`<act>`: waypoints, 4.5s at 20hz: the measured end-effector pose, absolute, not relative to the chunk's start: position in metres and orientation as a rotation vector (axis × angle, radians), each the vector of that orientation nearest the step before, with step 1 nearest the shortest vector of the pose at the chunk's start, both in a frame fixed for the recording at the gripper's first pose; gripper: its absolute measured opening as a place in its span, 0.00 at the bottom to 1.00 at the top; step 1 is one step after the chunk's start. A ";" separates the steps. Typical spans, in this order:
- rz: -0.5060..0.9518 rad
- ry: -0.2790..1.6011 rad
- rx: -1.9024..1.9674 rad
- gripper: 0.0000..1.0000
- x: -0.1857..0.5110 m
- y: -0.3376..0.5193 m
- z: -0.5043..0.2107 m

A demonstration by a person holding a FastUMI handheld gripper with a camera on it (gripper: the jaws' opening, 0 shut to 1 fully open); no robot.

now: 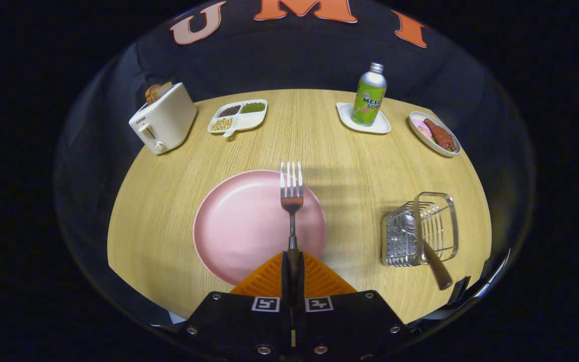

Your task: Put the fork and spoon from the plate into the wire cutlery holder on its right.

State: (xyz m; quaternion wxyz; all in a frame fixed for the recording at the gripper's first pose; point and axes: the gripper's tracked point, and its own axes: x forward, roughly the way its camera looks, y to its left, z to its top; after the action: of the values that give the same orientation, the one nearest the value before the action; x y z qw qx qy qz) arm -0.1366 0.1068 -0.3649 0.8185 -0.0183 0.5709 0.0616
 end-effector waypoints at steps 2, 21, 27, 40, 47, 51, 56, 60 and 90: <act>0.104 1.176 -0.026 0.04 -0.133 0.089 -0.343; 0.018 1.265 -0.110 0.04 -0.169 -0.065 -0.320; 0.081 1.378 -0.185 0.04 -0.177 -0.062 -0.340; 0.076 1.327 -0.174 0.12 -0.155 -0.058 -0.338; 0.096 1.116 -0.124 0.14 -0.114 -0.045 -0.306; 0.102 0.943 -0.122 0.14 -0.084 -0.037 -0.274; 0.108 0.754 -0.063 0.41 -0.057 -0.023 -0.229; 0.106 0.689 -0.051 0.55 -0.048 -0.019 -0.210; 0.206 0.321 0.032 0.89 -0.001 0.049 -0.075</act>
State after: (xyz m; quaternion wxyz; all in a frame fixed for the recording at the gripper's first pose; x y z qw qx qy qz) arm -0.0009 0.0493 -0.0746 0.9818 0.0161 0.1594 0.1022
